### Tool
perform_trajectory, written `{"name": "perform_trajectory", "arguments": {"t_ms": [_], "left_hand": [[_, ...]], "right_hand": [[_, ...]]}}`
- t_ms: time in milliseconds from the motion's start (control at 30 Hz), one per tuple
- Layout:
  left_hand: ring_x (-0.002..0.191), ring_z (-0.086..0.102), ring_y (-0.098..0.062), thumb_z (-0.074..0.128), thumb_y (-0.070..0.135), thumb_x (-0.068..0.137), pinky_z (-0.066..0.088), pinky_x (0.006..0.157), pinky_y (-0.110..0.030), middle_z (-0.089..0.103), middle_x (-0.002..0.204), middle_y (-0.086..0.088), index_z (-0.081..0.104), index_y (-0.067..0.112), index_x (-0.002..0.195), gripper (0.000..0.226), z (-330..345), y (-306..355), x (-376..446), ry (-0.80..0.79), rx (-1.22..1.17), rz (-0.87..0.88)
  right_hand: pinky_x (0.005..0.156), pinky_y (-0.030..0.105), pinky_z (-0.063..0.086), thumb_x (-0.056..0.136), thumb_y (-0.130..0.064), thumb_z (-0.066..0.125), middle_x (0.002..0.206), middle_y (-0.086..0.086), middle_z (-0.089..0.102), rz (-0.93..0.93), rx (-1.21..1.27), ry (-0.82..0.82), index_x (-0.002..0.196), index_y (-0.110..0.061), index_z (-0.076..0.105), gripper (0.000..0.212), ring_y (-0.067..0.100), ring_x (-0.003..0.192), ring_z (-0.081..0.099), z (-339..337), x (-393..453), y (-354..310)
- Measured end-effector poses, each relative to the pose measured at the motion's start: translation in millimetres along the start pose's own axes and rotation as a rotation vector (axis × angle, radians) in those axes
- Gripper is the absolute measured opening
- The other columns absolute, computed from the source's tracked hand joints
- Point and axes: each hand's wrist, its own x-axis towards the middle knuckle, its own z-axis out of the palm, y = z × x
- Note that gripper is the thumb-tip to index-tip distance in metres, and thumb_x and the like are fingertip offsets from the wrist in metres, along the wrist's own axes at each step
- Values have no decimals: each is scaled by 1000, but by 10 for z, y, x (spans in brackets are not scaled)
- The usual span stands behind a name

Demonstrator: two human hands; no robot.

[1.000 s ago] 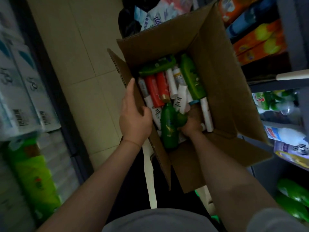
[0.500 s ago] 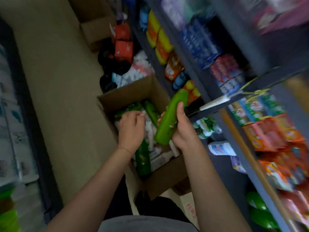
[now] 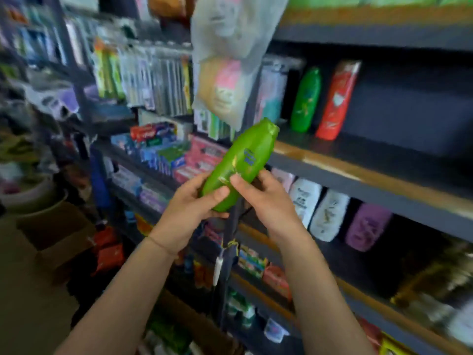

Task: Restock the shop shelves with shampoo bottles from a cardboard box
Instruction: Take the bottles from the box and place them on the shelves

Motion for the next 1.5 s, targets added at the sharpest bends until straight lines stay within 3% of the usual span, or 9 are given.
{"name": "perform_trajectory", "arguments": {"t_ms": [200, 267, 400, 500, 667, 800, 1000, 1300, 1500], "left_hand": [[94, 67, 0, 64, 7, 93, 58, 79, -23, 70, 110, 5, 59, 18, 126, 35, 660, 540, 654, -124, 225, 188], [95, 65, 2, 62, 5, 94, 51, 85, -20, 66, 113, 6, 59, 24, 121, 33, 810, 516, 906, -87, 450, 286], [136, 43, -24, 61, 20, 95, 29, 117, -30, 45, 146, -8, 50, 14, 143, 49, 905, 271, 1399, -150, 972, 399], [140, 34, -24, 54, 34, 100, 25, 115, -31, 47, 147, -6, 51, 18, 143, 46, 843, 128, 1551, -181, 1136, 391], [120, 50, -28, 58, 27, 98, 37, 101, -32, 65, 119, -8, 68, 16, 122, 28, 786, 1, 1602, -83, 1026, 513], [117, 50, -29, 59, 22, 97, 36, 97, -31, 64, 112, -10, 69, 12, 118, 25, 783, -27, 1587, -67, 991, 544], [125, 43, -25, 56, 28, 99, 32, 102, -29, 61, 121, -8, 66, 15, 126, 31, 756, 23, 1570, -110, 987, 498], [128, 41, -27, 53, 25, 101, 26, 106, -26, 61, 127, -9, 64, 14, 129, 32, 740, 103, 1570, -163, 981, 462], [129, 40, -25, 53, 24, 101, 24, 106, -23, 59, 129, -9, 63, 14, 131, 33, 743, 82, 1569, -158, 976, 467]], "right_hand": [[87, 32, 55, 81, -12, 79, 102, -1, 74, -296, -225, 184, 105, -19, 66, 28, 12, 97, 69, -652, 201, -756], [78, 19, 53, 81, -13, 80, 93, -11, 72, -336, -307, 269, 103, -22, 65, 28, -3, 85, 66, -832, 293, -898], [66, 20, 54, 83, -20, 78, 91, -12, 68, -218, -445, 363, 109, -25, 62, 31, 2, 75, 63, -1088, 622, -951], [64, 37, 60, 86, -25, 75, 103, 3, 69, -17, -519, 379, 119, -21, 57, 38, 21, 70, 69, -1200, 900, -896], [71, 44, 61, 90, -14, 71, 125, 16, 61, 253, -334, 338, 128, -15, 45, 46, 40, 83, 71, -1239, 1366, -852], [67, 41, 60, 89, -15, 73, 131, 16, 58, 360, -352, 396, 134, -13, 42, 54, 35, 77, 70, -1207, 1659, -737], [50, 33, 58, 89, -16, 73, 119, 20, 63, 409, -448, 483, 114, -3, 51, 36, 29, 64, 66, -1132, 1842, -712], [84, 43, 59, 91, -14, 70, 69, 13, 55, 404, -482, 548, 125, 7, 49, 45, 36, 91, 72, -1061, 2003, -644], [83, 40, 60, 92, -14, 69, 106, 28, 68, 426, -469, 547, 123, 9, 50, 43, 35, 92, 72, -1025, 2057, -648]]}}
